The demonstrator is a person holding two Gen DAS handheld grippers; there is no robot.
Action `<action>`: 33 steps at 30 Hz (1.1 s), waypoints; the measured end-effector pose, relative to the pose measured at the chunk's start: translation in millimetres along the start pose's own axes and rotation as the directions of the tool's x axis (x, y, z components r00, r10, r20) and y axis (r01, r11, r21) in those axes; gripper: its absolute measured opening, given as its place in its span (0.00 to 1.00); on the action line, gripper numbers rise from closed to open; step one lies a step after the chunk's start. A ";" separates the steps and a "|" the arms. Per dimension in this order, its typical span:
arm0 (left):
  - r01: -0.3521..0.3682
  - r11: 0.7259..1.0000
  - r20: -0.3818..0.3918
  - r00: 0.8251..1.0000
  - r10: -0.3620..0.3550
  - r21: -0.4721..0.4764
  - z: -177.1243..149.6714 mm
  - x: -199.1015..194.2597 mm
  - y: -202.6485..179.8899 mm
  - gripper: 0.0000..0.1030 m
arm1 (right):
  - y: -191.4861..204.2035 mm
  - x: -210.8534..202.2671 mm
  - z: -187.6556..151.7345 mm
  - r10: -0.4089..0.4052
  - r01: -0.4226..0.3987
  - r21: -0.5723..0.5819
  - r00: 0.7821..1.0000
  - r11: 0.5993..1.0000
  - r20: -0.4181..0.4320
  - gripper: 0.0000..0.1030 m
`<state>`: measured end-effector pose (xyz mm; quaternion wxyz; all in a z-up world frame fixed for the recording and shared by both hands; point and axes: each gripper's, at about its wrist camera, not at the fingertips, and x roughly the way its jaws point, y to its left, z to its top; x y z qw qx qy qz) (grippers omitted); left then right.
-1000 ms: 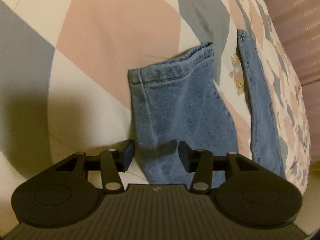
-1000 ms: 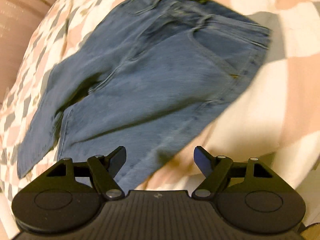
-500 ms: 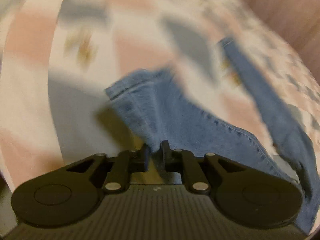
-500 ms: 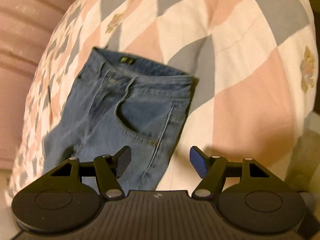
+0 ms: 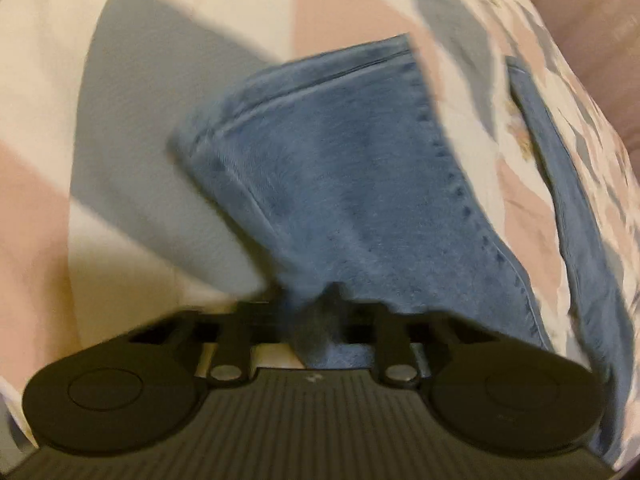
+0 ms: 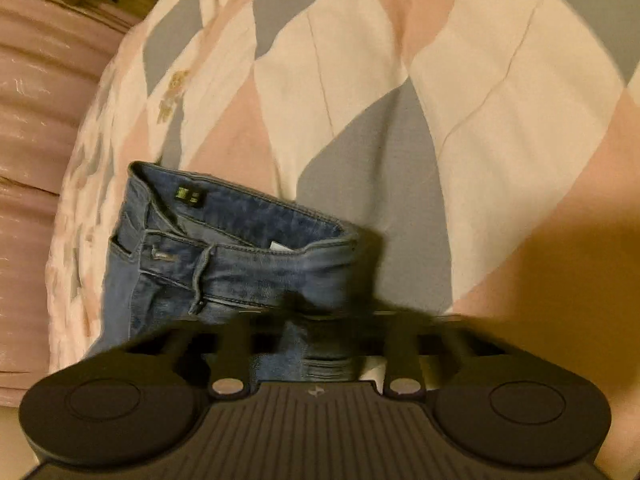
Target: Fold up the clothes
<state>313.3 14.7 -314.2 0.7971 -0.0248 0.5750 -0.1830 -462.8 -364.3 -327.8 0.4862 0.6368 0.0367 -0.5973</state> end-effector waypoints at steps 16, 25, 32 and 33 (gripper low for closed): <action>-0.160 0.925 0.069 0.987 0.146 0.344 -52.6 -78.2 1.2 0.09 | -8.0 -97.8 6.4 -0.134 0.113 -0.241 0.988 0.964 -0.072 0.29; -0.293 0.910 0.059 0.956 0.289 0.293 -96.2 -115.3 35.6 0.15 | 31.8 -84.4 -41.6 -0.177 0.109 -0.541 0.981 0.834 -0.075 0.32; -0.158 0.912 0.085 0.987 0.136 0.378 -86.6 -109.1 -37.6 0.16 | 38.0 -29.0 -82.0 -0.370 0.172 -0.649 0.911 0.741 -0.182 0.31; -0.137 0.915 0.068 0.990 0.120 0.380 -83.3 -101.4 -49.1 0.16 | 33.6 -20.6 -84.6 -0.433 0.224 -0.649 0.883 0.727 -0.181 0.31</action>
